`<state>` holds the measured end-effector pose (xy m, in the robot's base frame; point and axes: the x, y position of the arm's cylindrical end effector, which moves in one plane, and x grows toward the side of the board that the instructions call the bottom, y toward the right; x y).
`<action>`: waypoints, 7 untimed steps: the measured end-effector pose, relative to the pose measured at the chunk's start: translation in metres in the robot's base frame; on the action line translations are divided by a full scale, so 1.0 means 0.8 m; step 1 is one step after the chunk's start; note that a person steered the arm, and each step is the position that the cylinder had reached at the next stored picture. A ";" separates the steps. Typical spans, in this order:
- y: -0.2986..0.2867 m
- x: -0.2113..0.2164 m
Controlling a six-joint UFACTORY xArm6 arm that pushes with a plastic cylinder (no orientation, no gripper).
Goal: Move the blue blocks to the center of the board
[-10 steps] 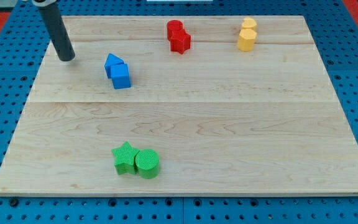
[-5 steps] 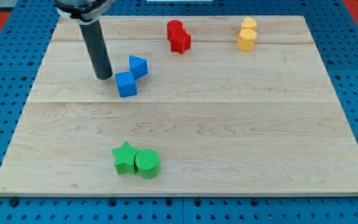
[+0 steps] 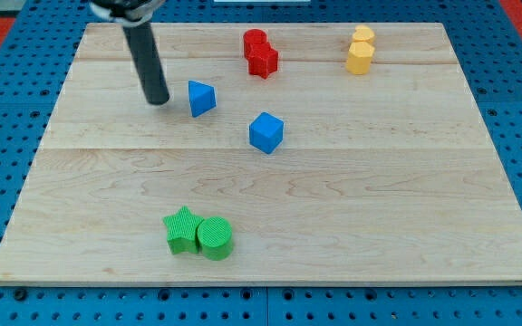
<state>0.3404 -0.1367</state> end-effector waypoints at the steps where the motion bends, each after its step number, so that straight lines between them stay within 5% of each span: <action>1: 0.042 -0.019; 7: 0.107 0.040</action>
